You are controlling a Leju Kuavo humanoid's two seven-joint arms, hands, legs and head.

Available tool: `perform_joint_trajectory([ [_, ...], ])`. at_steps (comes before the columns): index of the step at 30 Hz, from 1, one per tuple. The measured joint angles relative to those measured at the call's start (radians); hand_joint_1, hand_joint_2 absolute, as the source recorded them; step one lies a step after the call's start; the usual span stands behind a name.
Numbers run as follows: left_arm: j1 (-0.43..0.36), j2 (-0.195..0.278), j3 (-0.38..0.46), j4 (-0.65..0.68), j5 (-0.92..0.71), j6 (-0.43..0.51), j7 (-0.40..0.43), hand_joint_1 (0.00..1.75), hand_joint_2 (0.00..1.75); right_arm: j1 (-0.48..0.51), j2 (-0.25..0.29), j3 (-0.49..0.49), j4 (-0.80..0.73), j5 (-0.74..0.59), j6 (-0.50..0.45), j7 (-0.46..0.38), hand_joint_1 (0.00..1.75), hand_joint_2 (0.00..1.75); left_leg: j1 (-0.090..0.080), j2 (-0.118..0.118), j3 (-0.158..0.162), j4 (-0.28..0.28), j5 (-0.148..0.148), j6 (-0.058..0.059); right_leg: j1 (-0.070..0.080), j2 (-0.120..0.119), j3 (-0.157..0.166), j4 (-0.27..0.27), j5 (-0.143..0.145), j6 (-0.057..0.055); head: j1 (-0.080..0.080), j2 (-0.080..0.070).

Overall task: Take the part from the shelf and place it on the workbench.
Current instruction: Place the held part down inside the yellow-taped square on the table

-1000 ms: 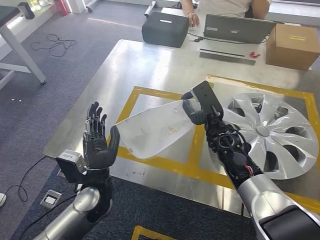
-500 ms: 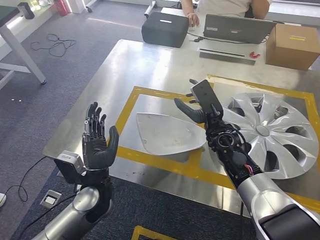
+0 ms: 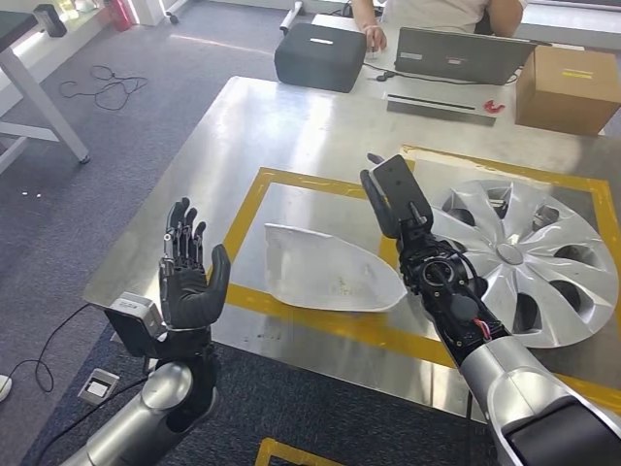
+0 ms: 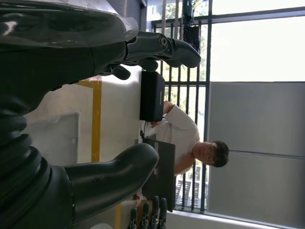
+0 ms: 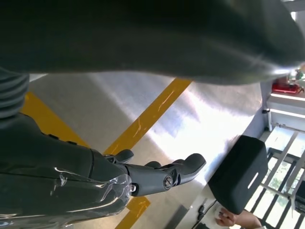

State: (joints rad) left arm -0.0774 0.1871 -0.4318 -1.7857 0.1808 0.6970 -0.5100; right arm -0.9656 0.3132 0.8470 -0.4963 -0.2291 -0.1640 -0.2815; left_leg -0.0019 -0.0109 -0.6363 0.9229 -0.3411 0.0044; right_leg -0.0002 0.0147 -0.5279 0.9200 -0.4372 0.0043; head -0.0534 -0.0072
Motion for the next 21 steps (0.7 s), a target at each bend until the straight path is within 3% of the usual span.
perform_joint_trajectory([
  [16,0.000,0.000,0.000,0.000,0.000,0.000,0.000,0.00,1.75,0.000,0.000,0.000,0.000,0.000,0.000,0.000,0.00,0.00,0.000,0.000,0.000,0.000,0.000,0.000,0.000,0.000,0.000,0.000,0.000,0.000,0.000,0.000],
  [20,0.001,0.000,0.000,0.000,-0.009,0.000,-0.002,0.00,0.00,0.004,-0.002,-0.001,-0.001,-0.020,0.000,-0.021,0.00,0.00,0.000,0.000,0.001,0.000,0.000,0.000,0.000,0.000,0.000,0.000,0.000,0.000,0.000,0.000],
  [21,0.002,-0.001,0.000,0.000,-0.021,0.000,-0.004,0.00,0.00,0.015,-0.008,-0.004,-0.004,-0.041,-0.003,-0.043,0.00,0.00,0.001,0.000,0.002,0.000,-0.001,0.000,0.000,0.000,-0.003,-0.001,-0.001,-0.001,0.000,0.000],
])
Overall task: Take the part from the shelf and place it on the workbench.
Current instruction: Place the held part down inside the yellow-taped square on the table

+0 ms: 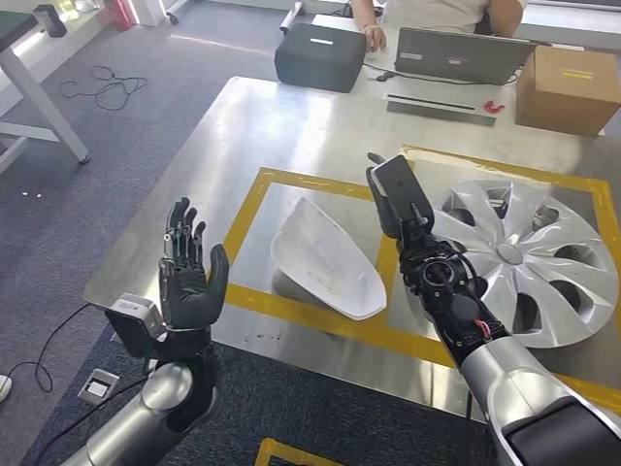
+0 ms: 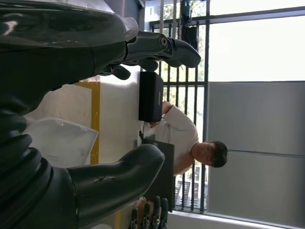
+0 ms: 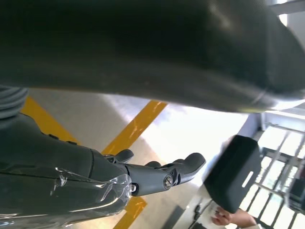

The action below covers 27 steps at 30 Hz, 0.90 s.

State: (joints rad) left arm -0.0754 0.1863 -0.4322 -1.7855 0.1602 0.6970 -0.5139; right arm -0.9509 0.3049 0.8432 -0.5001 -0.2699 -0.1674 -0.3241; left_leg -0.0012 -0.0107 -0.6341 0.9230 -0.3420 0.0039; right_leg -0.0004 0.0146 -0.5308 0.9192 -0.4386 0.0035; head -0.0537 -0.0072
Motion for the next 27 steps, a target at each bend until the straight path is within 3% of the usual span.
perform_joint_trajectory([
  [2,0.008,-0.003,0.000,0.000,-0.033,0.000,-0.005,0.00,0.00,0.081,-0.051,-0.015,-0.063,-0.030,-0.033,-0.021,0.00,0.00,0.001,-0.002,0.010,0.000,-0.005,0.001,0.001,-0.003,0.004,-0.004,-0.005,0.000,-0.002,0.000],
  [6,0.051,-0.014,0.000,0.001,-0.069,0.000,-0.015,0.00,0.00,0.403,-0.244,-0.072,-0.512,0.019,-0.123,0.058,0.00,0.00,0.000,-0.017,0.032,0.000,-0.019,0.004,0.002,-0.017,0.034,-0.011,-0.020,0.005,0.006,0.000],
  [11,0.060,-0.017,0.000,0.000,-0.080,0.000,-0.009,0.00,0.00,0.561,-0.378,-0.118,-0.914,0.100,-0.139,0.083,0.00,0.00,-0.003,0.001,0.037,0.001,-0.028,0.006,0.000,0.003,0.036,-0.011,-0.020,0.007,0.011,0.000],
  [20,0.069,-0.023,0.000,-0.001,-0.117,0.000,0.020,0.00,0.00,0.678,-0.486,-0.139,-1.236,0.083,-0.121,0.091,0.00,0.00,-0.003,0.001,0.038,0.000,-0.031,0.006,-0.002,0.002,0.036,-0.012,-0.024,0.007,0.011,0.000],
  [27,0.069,-0.034,0.000,-0.001,-0.118,0.000,0.026,0.00,0.00,0.721,-0.502,-0.142,-1.316,0.043,-0.130,0.062,0.00,0.00,-0.002,0.001,0.038,0.000,-0.031,0.005,0.000,0.001,0.037,-0.012,-0.025,0.006,0.011,0.000],
])
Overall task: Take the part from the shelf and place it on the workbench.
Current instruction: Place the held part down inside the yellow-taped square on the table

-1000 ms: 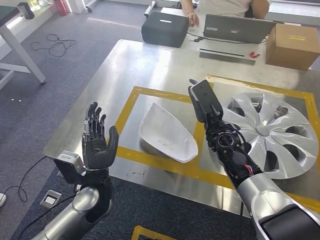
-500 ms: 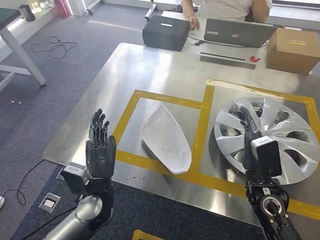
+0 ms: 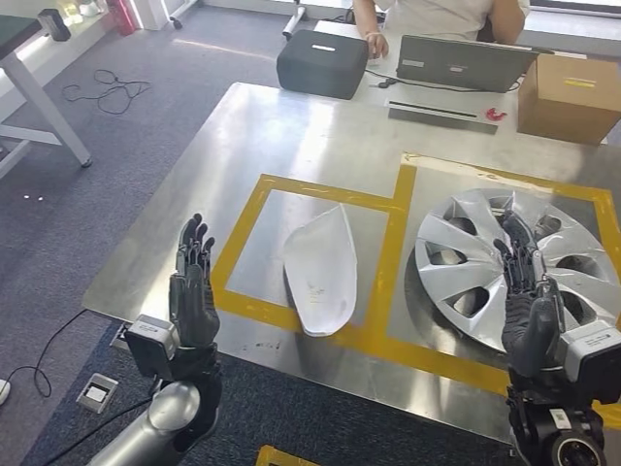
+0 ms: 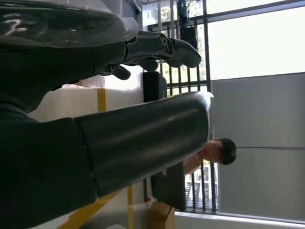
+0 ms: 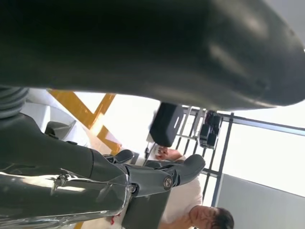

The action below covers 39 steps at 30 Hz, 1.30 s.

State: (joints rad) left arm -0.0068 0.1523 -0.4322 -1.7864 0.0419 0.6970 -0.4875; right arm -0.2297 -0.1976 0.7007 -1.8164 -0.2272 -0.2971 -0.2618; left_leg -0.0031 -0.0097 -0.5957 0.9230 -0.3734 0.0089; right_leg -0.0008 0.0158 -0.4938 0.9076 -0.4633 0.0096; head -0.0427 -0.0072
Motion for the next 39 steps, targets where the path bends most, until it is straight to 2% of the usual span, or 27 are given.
perform_joint_trajectory([
  [39,-0.011,-0.019,-0.003,0.002,0.012,0.000,0.014,0.00,0.00,0.044,-0.009,0.020,-0.043,-0.022,0.029,-0.035,0.00,0.00,-0.002,0.000,0.000,0.002,-0.003,0.002,-0.002,0.000,0.001,0.000,-0.001,0.002,0.000,0.000],
])
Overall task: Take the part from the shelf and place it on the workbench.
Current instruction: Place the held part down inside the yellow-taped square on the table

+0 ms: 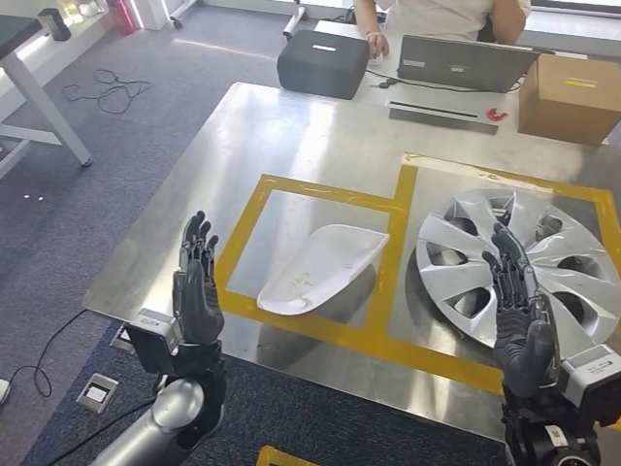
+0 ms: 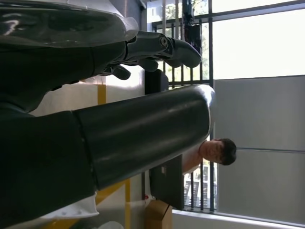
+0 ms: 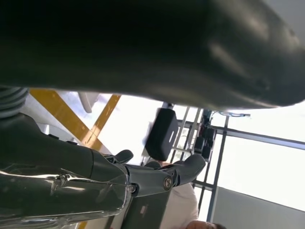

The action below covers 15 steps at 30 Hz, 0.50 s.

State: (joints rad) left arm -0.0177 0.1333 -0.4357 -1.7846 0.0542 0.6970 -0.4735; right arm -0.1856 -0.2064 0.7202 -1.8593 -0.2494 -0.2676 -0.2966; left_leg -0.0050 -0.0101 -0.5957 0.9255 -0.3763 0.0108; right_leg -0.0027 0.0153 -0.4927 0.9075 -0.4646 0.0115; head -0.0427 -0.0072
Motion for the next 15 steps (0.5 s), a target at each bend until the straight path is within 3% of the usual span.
perform_joint_trajectory([
  [9,-0.014,-0.002,-0.012,0.007,0.013,0.000,-0.001,0.00,0.00,0.011,0.000,0.006,0.000,-0.008,-0.006,0.000,0.00,0.00,-0.003,0.002,0.005,0.004,-0.008,0.018,-0.004,0.000,0.007,0.007,-0.014,0.017,0.000,0.000],
  [11,-0.016,-0.003,-0.013,0.007,0.014,0.000,-0.001,0.00,0.00,0.011,0.000,0.006,0.000,-0.008,-0.006,0.000,0.00,0.00,0.003,0.005,0.010,-0.003,-0.005,0.023,-0.004,-0.002,-0.018,0.075,-0.062,0.022,0.001,0.000],
  [13,-0.018,-0.005,-0.014,0.009,0.015,-0.001,-0.001,0.00,0.00,0.013,0.000,0.006,0.001,-0.008,-0.006,0.000,0.00,0.00,0.005,0.007,0.012,-0.004,-0.005,0.026,-0.007,-0.005,-0.082,0.222,-0.137,0.028,0.002,0.000],
  [14,-0.018,-0.006,-0.014,0.011,0.016,-0.001,-0.001,0.00,0.00,0.015,0.000,0.006,0.002,-0.009,-0.006,0.001,0.00,0.00,0.005,0.008,0.012,-0.004,-0.005,0.026,-0.009,-0.006,-0.112,0.288,-0.161,0.031,0.003,0.000],
  [15,-0.018,-0.006,-0.014,0.013,0.016,-0.001,-0.001,0.00,0.00,0.016,0.000,0.006,0.003,-0.009,-0.006,0.001,0.00,0.00,0.005,0.008,0.012,-0.003,-0.005,0.026,-0.012,-0.006,-0.129,0.322,-0.165,0.034,0.003,0.000],
])
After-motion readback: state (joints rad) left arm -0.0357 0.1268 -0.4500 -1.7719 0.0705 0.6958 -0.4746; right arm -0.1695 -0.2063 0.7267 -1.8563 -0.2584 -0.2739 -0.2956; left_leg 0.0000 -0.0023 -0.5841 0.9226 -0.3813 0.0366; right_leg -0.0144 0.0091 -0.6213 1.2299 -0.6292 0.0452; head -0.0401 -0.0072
